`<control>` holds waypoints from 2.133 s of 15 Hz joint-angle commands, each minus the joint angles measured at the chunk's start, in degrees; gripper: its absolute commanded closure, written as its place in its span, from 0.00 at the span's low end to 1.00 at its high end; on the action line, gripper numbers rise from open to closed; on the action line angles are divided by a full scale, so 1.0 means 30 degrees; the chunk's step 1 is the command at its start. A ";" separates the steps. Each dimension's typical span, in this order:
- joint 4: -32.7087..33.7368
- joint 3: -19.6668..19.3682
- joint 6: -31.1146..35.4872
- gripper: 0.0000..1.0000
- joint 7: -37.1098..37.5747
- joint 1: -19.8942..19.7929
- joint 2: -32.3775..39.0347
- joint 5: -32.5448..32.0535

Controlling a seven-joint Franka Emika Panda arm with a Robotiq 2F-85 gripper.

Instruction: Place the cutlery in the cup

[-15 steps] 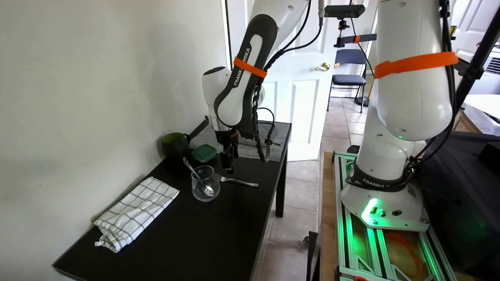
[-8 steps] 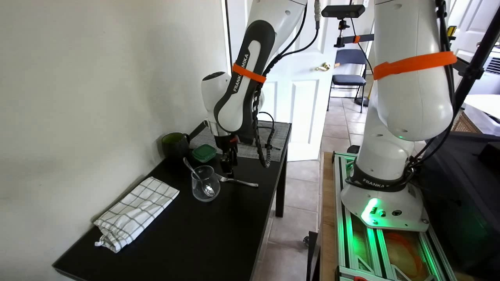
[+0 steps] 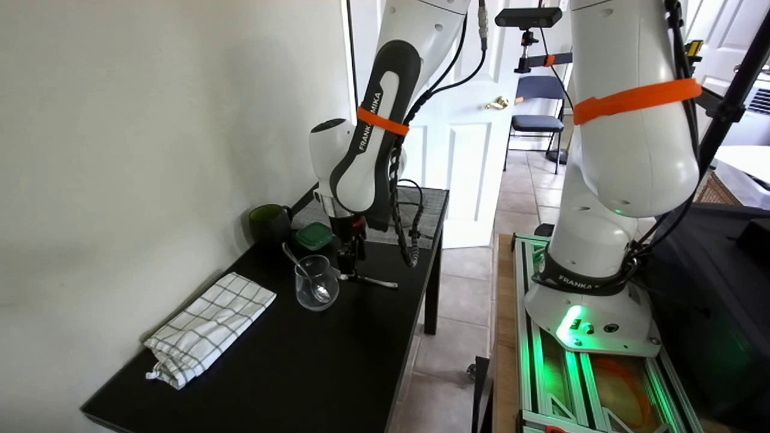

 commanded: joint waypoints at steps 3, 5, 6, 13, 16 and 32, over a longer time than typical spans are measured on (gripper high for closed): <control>-0.0194 -0.0128 0.1300 0.67 0.0884 0.0357 0.0677 -0.0099; -0.0167 -0.0184 0.1495 0.81 0.1008 0.0415 0.0834 -0.0172; -0.0157 -0.0201 0.1568 0.89 0.1051 0.0434 0.0891 -0.0189; -0.0188 -0.0243 0.1794 0.38 0.1168 0.0543 0.1061 -0.0286; -0.0149 -0.0271 0.1949 0.68 0.1221 0.0560 0.1129 -0.0286; -0.1850 -0.1114 0.3240 0.98 0.1244 0.0872 -0.1751 -0.1229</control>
